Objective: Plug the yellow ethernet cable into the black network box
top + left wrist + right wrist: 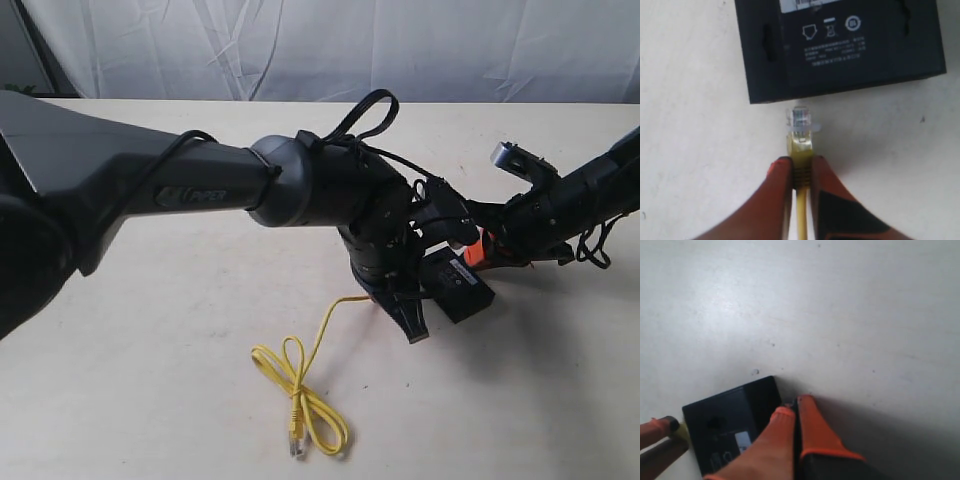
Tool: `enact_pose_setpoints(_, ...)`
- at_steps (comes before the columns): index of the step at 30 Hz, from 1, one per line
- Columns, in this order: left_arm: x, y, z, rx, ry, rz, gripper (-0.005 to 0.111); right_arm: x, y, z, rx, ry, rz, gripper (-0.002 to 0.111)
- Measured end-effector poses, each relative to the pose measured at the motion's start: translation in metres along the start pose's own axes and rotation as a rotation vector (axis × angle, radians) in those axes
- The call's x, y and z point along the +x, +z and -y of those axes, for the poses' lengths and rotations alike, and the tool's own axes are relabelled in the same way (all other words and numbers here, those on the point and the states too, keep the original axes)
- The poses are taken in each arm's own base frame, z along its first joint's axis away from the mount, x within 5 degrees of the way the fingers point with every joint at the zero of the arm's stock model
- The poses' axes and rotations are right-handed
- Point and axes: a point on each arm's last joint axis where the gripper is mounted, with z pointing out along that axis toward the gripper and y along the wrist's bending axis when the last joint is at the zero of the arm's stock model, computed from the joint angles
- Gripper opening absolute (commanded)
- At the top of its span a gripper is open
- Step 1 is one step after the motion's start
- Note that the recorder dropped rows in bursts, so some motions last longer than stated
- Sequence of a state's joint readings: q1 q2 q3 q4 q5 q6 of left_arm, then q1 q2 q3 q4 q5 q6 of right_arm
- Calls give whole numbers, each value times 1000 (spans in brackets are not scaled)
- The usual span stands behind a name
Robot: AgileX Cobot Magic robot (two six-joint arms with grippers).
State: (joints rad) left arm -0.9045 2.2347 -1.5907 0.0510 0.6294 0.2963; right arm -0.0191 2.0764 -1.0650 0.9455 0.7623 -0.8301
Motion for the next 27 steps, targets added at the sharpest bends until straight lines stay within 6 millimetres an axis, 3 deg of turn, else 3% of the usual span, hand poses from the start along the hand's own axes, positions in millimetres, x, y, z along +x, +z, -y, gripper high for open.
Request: enact_pose_setpoints(27, -3, -2, 2, 36, -66, 35, 0, 0, 0, 0, -3, 4, 1, -1)
